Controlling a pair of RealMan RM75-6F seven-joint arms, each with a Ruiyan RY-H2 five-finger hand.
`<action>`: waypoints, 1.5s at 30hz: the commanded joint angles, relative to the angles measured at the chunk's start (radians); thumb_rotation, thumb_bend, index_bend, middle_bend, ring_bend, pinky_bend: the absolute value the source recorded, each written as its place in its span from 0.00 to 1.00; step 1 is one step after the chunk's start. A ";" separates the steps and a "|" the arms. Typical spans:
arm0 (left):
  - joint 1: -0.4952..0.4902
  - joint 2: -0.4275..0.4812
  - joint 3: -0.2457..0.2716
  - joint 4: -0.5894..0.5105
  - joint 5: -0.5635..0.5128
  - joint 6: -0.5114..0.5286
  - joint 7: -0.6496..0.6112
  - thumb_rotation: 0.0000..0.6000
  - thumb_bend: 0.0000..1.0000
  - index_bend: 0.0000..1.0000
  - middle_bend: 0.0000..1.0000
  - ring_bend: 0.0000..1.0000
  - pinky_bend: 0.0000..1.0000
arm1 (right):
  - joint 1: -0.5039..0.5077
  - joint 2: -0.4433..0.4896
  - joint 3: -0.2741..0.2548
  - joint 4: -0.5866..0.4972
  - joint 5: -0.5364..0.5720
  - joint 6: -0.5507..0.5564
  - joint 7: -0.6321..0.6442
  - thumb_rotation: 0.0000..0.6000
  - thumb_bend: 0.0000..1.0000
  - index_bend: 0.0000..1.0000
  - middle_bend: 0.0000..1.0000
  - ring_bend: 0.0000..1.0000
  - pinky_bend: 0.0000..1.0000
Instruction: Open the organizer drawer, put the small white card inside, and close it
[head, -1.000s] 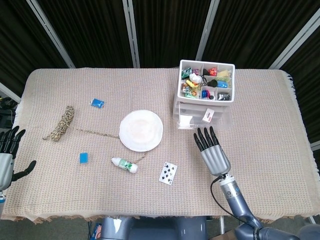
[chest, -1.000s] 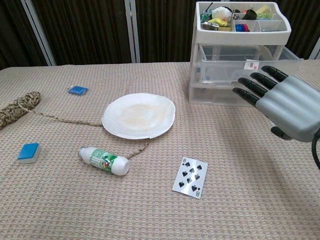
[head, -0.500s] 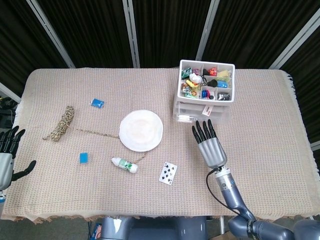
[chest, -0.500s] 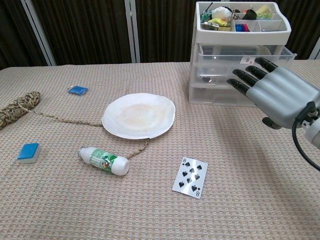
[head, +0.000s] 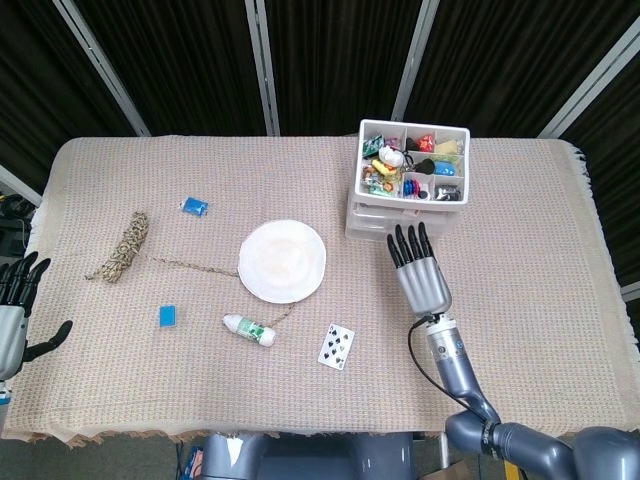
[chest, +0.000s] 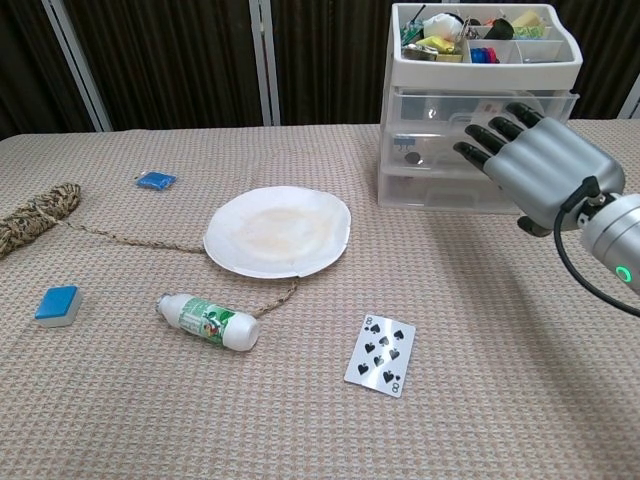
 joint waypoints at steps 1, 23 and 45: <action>0.000 0.000 0.000 0.000 0.000 -0.001 0.000 1.00 0.29 0.02 0.00 0.00 0.00 | 0.013 -0.012 0.012 0.016 0.019 -0.006 0.005 1.00 0.18 0.00 0.00 0.00 0.00; -0.001 0.003 -0.001 -0.004 -0.005 -0.005 -0.006 1.00 0.29 0.02 0.00 0.00 0.00 | 0.064 -0.044 0.033 0.042 0.095 -0.021 0.026 1.00 0.18 0.00 0.00 0.00 0.00; 0.001 0.005 0.006 -0.001 0.008 -0.001 0.010 1.00 0.29 0.02 0.00 0.00 0.00 | -0.225 0.479 -0.105 -0.680 0.068 0.124 0.508 1.00 0.05 0.00 0.00 0.00 0.00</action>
